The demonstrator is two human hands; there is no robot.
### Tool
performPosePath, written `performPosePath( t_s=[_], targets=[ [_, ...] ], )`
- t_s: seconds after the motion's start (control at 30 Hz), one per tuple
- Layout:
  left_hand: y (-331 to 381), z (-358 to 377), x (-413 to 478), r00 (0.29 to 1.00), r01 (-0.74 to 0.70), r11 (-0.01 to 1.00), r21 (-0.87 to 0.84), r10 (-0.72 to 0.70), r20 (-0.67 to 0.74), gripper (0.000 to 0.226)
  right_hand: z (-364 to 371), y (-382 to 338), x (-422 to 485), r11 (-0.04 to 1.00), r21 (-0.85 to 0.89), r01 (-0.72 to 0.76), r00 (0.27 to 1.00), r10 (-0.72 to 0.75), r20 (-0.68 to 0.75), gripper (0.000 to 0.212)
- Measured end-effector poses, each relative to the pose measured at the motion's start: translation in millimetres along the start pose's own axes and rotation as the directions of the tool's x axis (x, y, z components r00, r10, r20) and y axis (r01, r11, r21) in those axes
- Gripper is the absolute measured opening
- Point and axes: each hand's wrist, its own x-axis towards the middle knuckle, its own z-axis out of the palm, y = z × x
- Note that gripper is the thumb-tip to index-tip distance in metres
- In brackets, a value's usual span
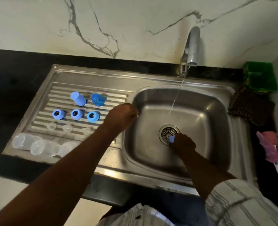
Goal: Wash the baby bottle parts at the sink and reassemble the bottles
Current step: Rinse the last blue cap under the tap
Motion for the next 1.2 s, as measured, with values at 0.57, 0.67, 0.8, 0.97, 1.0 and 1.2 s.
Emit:
performPosePath(
  t_s=[0.57, 0.67, 0.8, 0.97, 1.0, 1.2],
  targets=[
    [31.0, 39.8, 31.7, 0.999, 0.043, 0.909, -0.415, -0.048, 0.000, 0.019, -89.3, -25.6, 1.5, 0.952, 0.132, 0.278, 0.936, -0.237, -0.261, 0.036],
    [34.9, 33.4, 47.4, 0.998, 0.035, 0.876, -0.481, -0.053, -0.023, 0.029, -121.9, -48.3, -8.8, 0.928, 0.128, 0.351, 0.878, -0.278, -0.389, 0.030],
    [47.1, 25.2, 70.0, 0.997, 0.006, 0.802, -0.597, -0.053, -0.061, 0.045, -142.7, -63.7, -7.2, 0.907, 0.083, 0.412, 0.845, -0.347, -0.407, 0.042],
    [64.0, 12.1, 91.4, 0.994, -0.058, 0.673, -0.738, -0.032, -0.108, 0.048, -165.7, -77.9, -24.5, 0.872, 0.153, 0.464, 0.813, -0.352, -0.463, 0.036],
    [63.7, 13.6, 98.3, 0.991, -0.094, 0.653, -0.752, -0.012, -0.135, 0.049, -170.5, -81.7, -27.6, 0.875, 0.165, 0.455, 0.817, -0.337, -0.468, 0.040],
    [77.3, 1.2, 115.3, 0.995, -0.088, 0.553, -0.828, 0.087, -0.048, 0.018, -179.4, -91.0, -30.3, 0.797, 0.295, 0.527, 0.776, -0.311, -0.549, 0.049]
  ],
)
